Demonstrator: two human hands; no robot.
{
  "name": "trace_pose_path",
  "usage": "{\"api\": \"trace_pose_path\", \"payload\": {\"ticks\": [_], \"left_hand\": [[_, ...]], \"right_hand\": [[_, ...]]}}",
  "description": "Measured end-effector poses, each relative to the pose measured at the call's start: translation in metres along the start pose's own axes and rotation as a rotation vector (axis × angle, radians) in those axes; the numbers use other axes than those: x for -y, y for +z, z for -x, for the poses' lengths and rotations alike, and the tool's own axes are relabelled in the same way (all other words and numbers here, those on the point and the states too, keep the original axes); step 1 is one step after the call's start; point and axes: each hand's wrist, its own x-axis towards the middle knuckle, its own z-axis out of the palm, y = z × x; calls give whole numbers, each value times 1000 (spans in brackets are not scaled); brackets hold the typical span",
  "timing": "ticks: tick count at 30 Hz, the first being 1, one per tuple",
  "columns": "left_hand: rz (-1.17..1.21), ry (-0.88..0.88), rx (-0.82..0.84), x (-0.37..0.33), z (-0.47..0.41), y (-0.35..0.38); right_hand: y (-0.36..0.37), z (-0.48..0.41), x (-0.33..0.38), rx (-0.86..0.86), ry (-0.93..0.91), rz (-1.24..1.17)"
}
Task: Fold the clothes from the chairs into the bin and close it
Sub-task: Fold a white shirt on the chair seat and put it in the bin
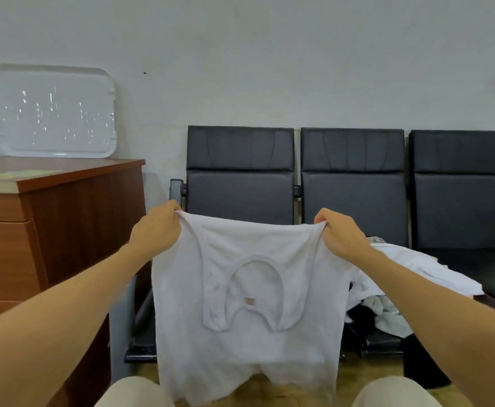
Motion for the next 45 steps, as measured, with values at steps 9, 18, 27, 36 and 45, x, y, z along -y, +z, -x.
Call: {"api": "trace_pose_path", "payload": {"ticks": [9,18,27,36,45], "left_hand": [[-43,-45,131,28,0,23],[-58,-53,538,49,-9,67],[43,-134,389,66,-39,148],[-141,-133,360,97,-99,250],[-387,103,120,135,-167,333]], "right_hand": [[22,0,-10,188,-158,300],[75,-25,-26,77,-96,285],[145,-76,-56,179,-96,332],[243,-149,-98,159,-98,328],[318,-237,-125,45,-303,466]]}}
